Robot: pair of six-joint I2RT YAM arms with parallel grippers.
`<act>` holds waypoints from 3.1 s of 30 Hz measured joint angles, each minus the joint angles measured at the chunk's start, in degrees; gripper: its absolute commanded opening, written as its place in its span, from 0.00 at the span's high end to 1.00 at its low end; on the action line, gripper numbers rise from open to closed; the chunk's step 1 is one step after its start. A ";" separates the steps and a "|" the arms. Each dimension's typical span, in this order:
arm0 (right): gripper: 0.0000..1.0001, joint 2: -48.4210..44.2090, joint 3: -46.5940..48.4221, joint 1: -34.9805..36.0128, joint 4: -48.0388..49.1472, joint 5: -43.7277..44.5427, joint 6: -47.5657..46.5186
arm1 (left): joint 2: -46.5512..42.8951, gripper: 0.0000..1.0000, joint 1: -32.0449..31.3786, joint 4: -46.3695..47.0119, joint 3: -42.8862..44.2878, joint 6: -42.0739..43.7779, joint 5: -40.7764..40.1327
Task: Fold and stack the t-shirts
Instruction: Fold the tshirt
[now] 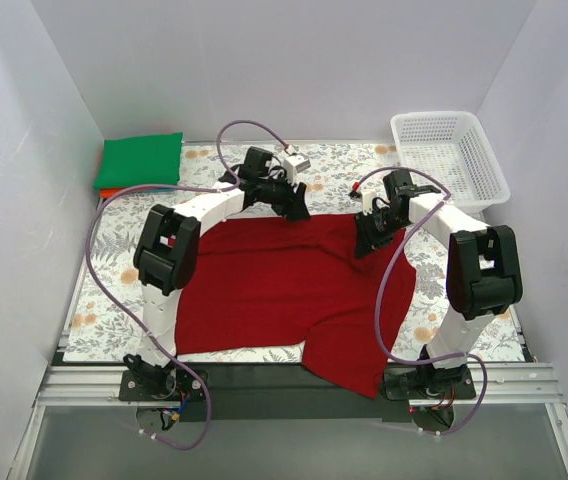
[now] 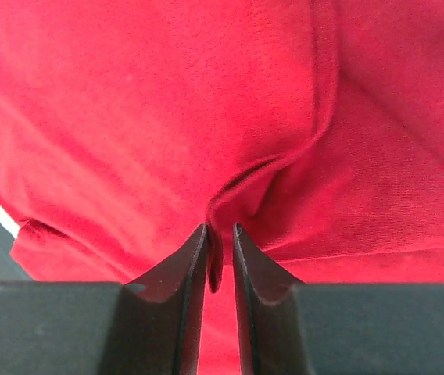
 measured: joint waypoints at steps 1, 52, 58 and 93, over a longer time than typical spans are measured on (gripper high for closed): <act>0.76 -0.22 -0.35 0.04 -0.11 -0.35 -0.04 | 1.05 0.53 -0.79 0.35 0.63 -1.05 -0.17; 0.68 -8.20 -6.71 -0.37 -6.62 1.66 -16.68 | -6.27 0.79 -8.66 1.01 -18.49 23.08 9.25; 0.65 -8.59 -6.80 -0.37 -11.56 0.83 -23.34 | -11.10 0.74 -8.66 -6.05 -23.06 33.88 9.49; 0.61 24.22 28.89 -0.24 -3.13 17.11 -5.75 | -5.29 0.91 29.18 -12.72 -13.92 3.54 -20.04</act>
